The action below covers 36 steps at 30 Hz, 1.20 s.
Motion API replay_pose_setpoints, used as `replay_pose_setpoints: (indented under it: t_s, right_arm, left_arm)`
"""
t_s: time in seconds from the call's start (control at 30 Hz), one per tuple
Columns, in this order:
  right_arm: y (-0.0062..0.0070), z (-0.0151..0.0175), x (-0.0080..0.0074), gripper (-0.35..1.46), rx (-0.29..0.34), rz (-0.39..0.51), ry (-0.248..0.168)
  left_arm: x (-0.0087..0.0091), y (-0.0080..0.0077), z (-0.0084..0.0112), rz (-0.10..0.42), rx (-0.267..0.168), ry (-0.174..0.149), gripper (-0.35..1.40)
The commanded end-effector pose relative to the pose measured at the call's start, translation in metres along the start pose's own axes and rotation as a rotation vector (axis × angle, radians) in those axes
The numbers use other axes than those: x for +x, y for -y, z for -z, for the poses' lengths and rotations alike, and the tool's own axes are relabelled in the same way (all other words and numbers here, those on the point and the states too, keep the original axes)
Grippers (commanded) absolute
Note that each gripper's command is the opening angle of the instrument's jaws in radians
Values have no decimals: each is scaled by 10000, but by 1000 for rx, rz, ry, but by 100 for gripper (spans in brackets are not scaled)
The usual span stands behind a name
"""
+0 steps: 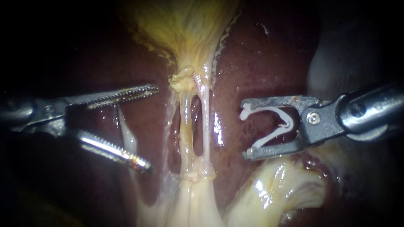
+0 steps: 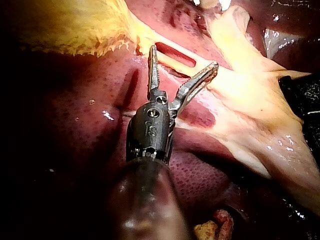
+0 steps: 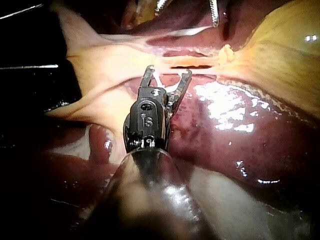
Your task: Grabbing gallbladder
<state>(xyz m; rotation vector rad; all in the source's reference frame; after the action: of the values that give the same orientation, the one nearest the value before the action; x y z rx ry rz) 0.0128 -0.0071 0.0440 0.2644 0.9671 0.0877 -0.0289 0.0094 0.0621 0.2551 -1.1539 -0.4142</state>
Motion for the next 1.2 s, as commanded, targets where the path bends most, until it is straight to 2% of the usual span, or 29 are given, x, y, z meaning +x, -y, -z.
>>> replay_pose_setpoints:
  t_s: [0.03, 0.17, 0.27, 0.5, 0.57, 0.63, 0.83, 1.0, 1.13, 1.2]
  right_arm:
    - [0, 0, 0, 50, 0, 0, 0]
    - [0, 0, 0, 50, 0, 0, 0]
    - [0, 0, 0, 50, 0, 0, 0]
    - [0, 0, 0, 50, 0, 0, 0]
    - [0, 0, 0, 50, 0, 0, 0]
    - [0, 0, 0, 50, 0, 0, 0]
    - [0, 0, 0, 50, 0, 0, 0]
    - [0, 0, 0, 50, 0, 0, 0]
    - [-1, 0, 0, 50, 0, 0, 0]
    - [-1, 0, 0, 50, 0, 0, 0]
  left_arm:
    - [0, 0, 0, -6, 0, 0, 113]
    - [1, -5, -2, 18, 2, 1, 106]
    - [1, -17, -6, 37, 10, 2, 96]
    - [3, -50, -23, 66, -10, 1, 84]
    - [6, -58, -29, 84, -13, 1, 81]
    - [9, -66, -34, 101, -16, 1, 69]
    - [24, -85, -40, 134, -30, 4, 66]
    - [35, -91, -42, 166, -34, -1, 42]
    - [38, -94, -42, 183, -39, -10, 34]
    - [39, -95, -40, 195, -39, -9, 9]
